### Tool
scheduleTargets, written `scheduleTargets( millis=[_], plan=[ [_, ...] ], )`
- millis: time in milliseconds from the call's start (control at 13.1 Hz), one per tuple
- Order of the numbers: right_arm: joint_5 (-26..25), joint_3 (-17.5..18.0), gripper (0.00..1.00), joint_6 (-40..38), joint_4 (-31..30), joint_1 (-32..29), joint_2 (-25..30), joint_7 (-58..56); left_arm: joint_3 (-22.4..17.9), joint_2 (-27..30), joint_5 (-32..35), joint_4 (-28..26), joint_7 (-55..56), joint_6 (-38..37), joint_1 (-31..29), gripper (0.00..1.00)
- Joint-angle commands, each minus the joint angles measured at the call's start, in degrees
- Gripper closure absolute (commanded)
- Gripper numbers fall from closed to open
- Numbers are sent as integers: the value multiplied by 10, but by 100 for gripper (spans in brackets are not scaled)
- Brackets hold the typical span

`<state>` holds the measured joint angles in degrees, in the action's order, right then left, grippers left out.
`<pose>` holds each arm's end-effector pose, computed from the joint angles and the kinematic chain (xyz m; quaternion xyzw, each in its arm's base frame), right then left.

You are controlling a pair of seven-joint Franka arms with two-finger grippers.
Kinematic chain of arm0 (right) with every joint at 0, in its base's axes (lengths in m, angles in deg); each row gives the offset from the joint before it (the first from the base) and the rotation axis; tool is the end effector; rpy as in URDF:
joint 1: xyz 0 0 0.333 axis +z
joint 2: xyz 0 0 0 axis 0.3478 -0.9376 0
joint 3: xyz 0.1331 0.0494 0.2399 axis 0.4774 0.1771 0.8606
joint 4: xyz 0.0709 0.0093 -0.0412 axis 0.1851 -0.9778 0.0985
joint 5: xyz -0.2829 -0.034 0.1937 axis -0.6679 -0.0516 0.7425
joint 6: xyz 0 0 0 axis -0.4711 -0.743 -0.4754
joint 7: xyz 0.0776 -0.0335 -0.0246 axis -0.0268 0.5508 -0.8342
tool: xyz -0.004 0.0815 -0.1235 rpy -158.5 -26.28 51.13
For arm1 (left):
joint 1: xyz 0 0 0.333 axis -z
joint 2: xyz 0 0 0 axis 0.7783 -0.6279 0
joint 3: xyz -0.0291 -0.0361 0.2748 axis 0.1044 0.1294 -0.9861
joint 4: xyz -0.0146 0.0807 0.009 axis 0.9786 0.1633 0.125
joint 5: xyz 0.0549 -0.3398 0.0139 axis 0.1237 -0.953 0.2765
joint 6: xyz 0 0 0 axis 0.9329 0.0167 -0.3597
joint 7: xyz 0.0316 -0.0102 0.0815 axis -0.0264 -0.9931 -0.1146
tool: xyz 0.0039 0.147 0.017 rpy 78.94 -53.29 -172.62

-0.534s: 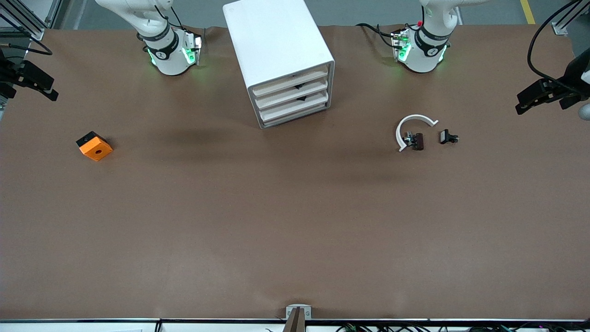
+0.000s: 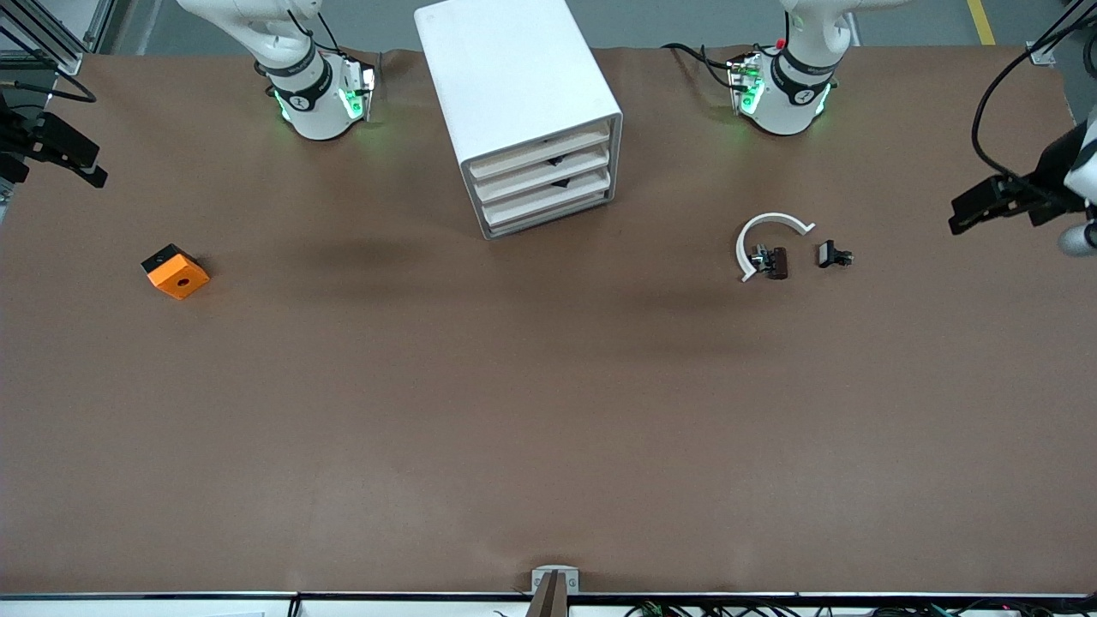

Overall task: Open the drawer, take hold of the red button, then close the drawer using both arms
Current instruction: 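Move the left gripper toward the white drawer cabinet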

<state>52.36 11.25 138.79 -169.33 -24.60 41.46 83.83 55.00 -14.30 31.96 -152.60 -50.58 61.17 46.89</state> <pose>0.4474 -0.0358 0.5785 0.9992 -0.0365 0.0103 0.0119 0.5158 -0.0094 0.5332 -0.9982 -0.0430 0.0366 0.0202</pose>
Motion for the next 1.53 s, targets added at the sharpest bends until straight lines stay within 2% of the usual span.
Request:
scheduleTargets(
  millis=[0,153,305,686,763,915,1068,1220,1449],
  plan=[
    [-7,0,0,2,-1,1,2,6,-2,-93,8,36,3,51,10,0],
    [-7,0,0,0,-2,1,1,6,4,-133,-2,33,29,95,31,0],
    [-7,1,0,0,-1,1,2,6,4,-173,-1,36,149,96,60,0],
    [-7,1,0,1,-1,1,1,6,6,-283,-14,39,591,170,170,0],
    [-7,1,0,1,-1,1,1,6,6,-301,-14,40,644,175,190,0],
    [-5,0,0,3,3,-1,-2,11,6,-320,-35,39,778,175,210,0],
    [-3,0,0,-2,17,-2,-21,8,6,-331,-105,38,915,173,224,0],
    [-6,0,0,-6,16,3,-30,6,7,-330,-129,36,981,164,234,0],
    [-4,2,0,-13,21,11,-83,2,7,-334,-178,35,1043,102,228,0]
  ],
)
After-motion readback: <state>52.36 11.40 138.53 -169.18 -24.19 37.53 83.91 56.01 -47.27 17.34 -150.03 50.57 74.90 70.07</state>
